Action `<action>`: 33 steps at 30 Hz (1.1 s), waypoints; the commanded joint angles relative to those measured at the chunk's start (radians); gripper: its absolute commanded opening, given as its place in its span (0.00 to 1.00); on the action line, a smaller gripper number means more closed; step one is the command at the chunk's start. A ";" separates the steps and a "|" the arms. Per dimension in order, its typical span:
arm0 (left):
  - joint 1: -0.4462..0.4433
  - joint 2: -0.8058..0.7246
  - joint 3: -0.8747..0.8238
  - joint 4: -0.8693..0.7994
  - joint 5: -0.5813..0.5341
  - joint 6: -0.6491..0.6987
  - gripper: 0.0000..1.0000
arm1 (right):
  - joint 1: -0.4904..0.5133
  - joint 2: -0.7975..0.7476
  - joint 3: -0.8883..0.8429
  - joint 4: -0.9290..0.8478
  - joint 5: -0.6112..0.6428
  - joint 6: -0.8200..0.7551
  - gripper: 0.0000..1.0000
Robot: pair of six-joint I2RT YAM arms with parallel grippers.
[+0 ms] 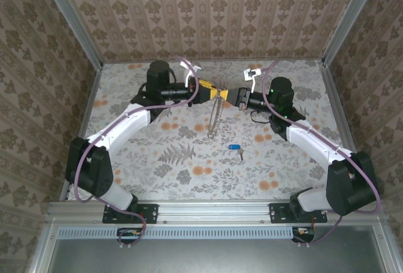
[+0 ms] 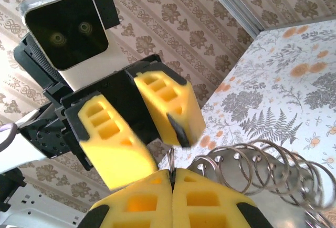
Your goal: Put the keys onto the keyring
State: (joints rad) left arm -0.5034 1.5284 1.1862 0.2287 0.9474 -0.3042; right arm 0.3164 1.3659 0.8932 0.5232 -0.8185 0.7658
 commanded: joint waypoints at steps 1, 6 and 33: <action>0.040 -0.081 -0.069 0.142 -0.090 -0.088 0.33 | -0.014 -0.038 -0.014 0.035 0.025 -0.018 0.00; 0.080 -0.102 -0.114 0.182 -0.104 -0.138 0.35 | -0.016 -0.044 -0.029 0.112 0.028 -0.010 0.00; 0.002 0.054 -0.048 0.463 0.043 -0.354 0.34 | -0.014 -0.016 -0.030 0.269 0.052 -0.004 0.00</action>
State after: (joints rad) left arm -0.5026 1.5776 1.1175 0.6189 0.9665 -0.6228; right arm 0.3027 1.3506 0.8501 0.7532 -0.7845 0.7700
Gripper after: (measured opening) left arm 0.338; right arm 0.065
